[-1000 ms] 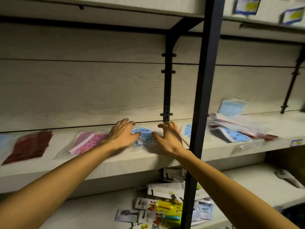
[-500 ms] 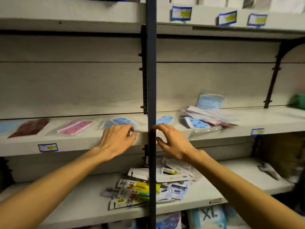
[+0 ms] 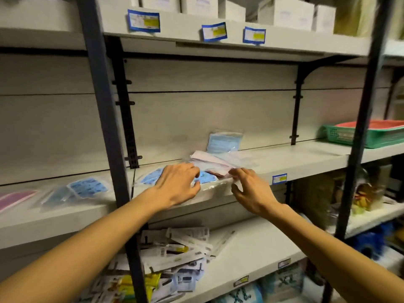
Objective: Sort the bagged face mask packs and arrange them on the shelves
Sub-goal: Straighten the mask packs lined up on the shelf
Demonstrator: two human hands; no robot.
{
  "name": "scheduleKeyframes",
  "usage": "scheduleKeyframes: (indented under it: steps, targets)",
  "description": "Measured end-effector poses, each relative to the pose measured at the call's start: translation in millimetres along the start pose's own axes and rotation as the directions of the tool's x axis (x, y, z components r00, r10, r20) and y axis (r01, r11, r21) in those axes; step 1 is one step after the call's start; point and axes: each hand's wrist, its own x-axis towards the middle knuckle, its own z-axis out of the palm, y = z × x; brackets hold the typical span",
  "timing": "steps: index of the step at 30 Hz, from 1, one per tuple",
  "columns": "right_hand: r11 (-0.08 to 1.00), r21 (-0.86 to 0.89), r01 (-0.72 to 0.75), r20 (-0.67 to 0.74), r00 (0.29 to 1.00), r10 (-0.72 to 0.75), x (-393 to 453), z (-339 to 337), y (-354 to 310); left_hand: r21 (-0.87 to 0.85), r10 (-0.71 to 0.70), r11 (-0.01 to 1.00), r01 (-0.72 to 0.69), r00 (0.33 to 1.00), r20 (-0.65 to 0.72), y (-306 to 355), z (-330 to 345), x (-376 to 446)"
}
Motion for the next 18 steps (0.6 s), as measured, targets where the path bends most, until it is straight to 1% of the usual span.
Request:
scheduleKeyframes:
  steps: [3,6,9,12,15,16,18]
  targets:
    - [0.998,-0.029,-0.063,0.008,0.998,0.063,37.5,-0.7,30.9,0.026,0.058,0.998,-0.059,0.998,0.030,-9.0,20.2,49.6]
    - [0.985,-0.077,-0.153,0.122,0.979,0.162,84.2,5.8,56.9,0.048,0.039,0.998,-0.045,0.992,0.117,-19.3,39.5,95.6]
    - [0.972,-0.148,-0.181,0.234,0.949,0.212,126.1,16.9,77.4,0.046,0.006,0.999,-0.015,0.979,0.206,-29.7,59.3,128.4]
    - [0.961,-0.167,-0.219,0.315,0.912,0.262,152.6,33.5,93.3,0.039,-0.010,0.999,-0.002,0.945,0.327,-43.0,78.1,150.7]
    - [0.953,-0.192,-0.235,0.410,0.863,0.296,171.0,44.2,108.2,-0.008,-0.017,1.000,0.022,0.900,0.435,-54.5,88.8,167.3]
    - [0.956,-0.194,-0.220,0.427,0.858,0.285,176.0,46.2,113.5,-0.022,-0.009,1.000,0.022,0.887,0.462,-57.5,91.8,171.7]
    - [0.967,-0.173,-0.189,0.423,0.872,0.246,183.9,50.9,123.9,-0.034,-0.003,0.999,0.024,0.856,0.516,-62.0,98.2,178.4]
